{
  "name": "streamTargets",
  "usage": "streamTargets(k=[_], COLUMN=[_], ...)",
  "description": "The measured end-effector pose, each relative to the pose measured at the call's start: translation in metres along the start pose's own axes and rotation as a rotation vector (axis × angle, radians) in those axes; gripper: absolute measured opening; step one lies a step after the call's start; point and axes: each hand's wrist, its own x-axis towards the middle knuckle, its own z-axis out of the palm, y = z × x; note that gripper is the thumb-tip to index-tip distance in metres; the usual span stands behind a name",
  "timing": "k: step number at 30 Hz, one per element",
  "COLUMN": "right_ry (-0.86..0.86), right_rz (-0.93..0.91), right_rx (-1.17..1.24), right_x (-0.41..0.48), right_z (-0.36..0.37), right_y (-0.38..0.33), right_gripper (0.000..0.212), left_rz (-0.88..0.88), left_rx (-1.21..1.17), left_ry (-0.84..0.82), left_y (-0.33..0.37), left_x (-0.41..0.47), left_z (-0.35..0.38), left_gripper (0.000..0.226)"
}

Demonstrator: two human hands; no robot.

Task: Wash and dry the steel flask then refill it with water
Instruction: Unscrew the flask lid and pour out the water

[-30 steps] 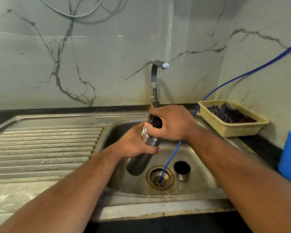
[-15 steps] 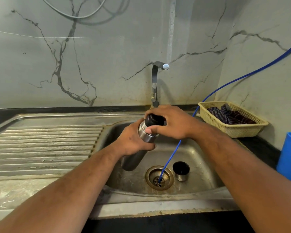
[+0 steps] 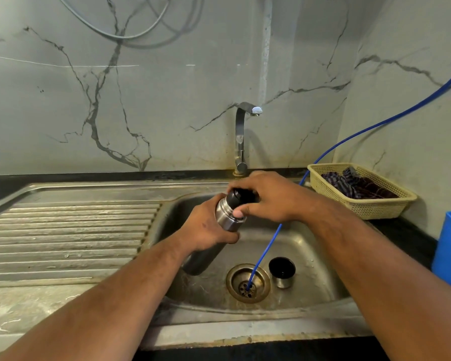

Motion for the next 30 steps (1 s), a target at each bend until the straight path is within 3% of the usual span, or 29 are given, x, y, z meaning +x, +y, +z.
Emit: streamTargets(k=[2,5,9,13,16,19,23,28,30], right_ry=[-0.052,0.02,0.06,0.004,-0.021,0.063,0.055,0.054,0.082], right_rz=[-0.087,0.024,0.219,-0.002,-0.107,0.068,0.195,-0.015,-0.103], right_rx=[0.092,0.225,0.115,0.078,0.162,0.198,0.065,0.045,0.098], right_x=[-0.004,-0.004,0.004,0.001,-0.003,0.0,0.004,0.0,-0.003], right_z=[-0.006,-0.002,0.01,0.005,-0.001,0.004,0.014,0.0,-0.007], right_y=[0.005,0.003,-0.006,0.002,0.009,0.004,-0.005,0.003,0.008], right_gripper=[0.057,0.075,0.068,0.042,0.06,0.075,0.066,0.044,0.048], left_rz=[0.005,-0.002,-0.012,-0.015,-0.013,-0.006,-0.009,-0.034,-0.052], left_rx=[-0.002,0.002,0.013,0.028,0.038,0.047,0.068,0.048,0.043], left_ry=[-0.002,0.003,-0.028,-0.019,-0.002,0.001,-0.045,-0.025,-0.015], left_y=[-0.002,-0.001,0.002,-0.001,-0.003,-0.003,-0.002,-0.006,-0.009], left_x=[0.0,-0.002,-0.004,-0.005,-0.004,-0.003,-0.004,0.0,0.001], left_z=[0.0,0.0,0.0,-0.002,-0.003,-0.003,0.0,0.0,-0.001], left_gripper=[0.078,0.071,0.072,0.074,0.075,0.07,0.071,0.076,0.077])
